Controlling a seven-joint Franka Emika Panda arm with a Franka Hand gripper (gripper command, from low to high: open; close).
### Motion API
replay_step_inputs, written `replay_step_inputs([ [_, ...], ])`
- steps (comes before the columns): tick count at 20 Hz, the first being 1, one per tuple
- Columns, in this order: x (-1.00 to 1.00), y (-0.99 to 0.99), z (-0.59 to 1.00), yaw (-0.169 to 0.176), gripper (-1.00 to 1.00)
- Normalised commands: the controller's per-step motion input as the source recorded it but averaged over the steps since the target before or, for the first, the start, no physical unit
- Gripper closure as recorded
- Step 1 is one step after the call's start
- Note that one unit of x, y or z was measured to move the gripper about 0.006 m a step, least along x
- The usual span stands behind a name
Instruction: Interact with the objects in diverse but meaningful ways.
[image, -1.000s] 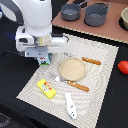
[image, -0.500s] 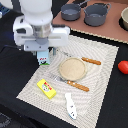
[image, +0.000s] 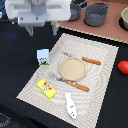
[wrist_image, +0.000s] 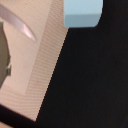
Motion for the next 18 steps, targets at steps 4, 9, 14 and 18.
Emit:
replay_step_inputs([
  [4, 0.79, 0.00, 0.51, 0.000, -1.00],
  [9, 0.62, 0.00, 0.04, 0.003, -1.00],
  [14, 0.31, 0.06, -0.15, -0.008, -1.00],
  [18, 0.13, 0.02, -0.22, -0.017, -1.00],
])
